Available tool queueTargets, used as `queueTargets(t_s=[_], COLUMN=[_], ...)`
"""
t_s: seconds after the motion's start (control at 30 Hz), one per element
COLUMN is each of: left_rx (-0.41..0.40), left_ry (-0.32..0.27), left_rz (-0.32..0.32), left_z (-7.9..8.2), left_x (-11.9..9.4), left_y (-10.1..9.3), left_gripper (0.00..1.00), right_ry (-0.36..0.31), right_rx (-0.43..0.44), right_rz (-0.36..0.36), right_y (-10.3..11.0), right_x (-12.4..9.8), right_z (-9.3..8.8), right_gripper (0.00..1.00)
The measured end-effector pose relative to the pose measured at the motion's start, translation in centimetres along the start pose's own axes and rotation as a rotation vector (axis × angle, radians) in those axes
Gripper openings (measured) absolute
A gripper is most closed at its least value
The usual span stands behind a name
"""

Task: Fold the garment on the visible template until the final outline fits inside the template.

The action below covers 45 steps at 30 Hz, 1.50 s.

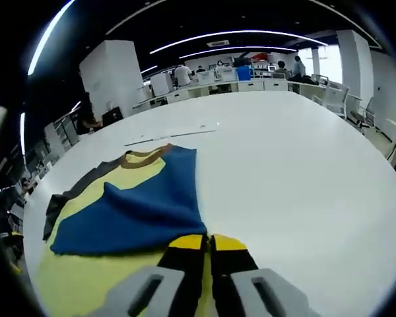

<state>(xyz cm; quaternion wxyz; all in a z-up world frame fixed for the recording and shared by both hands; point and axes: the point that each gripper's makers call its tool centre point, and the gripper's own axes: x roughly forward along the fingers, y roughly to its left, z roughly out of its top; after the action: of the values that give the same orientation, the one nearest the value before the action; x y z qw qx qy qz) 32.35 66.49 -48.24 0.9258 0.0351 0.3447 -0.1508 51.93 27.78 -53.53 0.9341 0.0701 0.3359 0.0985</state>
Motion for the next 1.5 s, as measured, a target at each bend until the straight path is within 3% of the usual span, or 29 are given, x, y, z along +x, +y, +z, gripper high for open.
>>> queueTargets(t_s=[0.2,0.5,0.83,1.5], left_rx=[0.031,0.073,0.147,0.212], left_ry=[-0.011,-0.061,-0.122,-0.193], left_rz=[-0.02,-0.12,-0.232,-0.413], left_z=[1.6,6.2,11.8,19.9], left_x=[0.7,3.3,7.2,15.4], left_y=[-0.3,-2.2,-5.3,-12.1], left_gripper=[0.9,0.87,0.84,0.7], right_ry=[0.003,-0.033,-0.067,-0.097], right_rx=[-0.067,-0.202,-0.237,-0.306], right_rz=[0.008,0.043,0.074,0.134], right_y=[0.3,0.4,0.7,1.5], right_x=[-0.2,-0.7,-0.8,-1.4], right_z=[-0.1,0.5,1.2,1.5], right_gripper=[0.01,0.09,0.08,0.04])
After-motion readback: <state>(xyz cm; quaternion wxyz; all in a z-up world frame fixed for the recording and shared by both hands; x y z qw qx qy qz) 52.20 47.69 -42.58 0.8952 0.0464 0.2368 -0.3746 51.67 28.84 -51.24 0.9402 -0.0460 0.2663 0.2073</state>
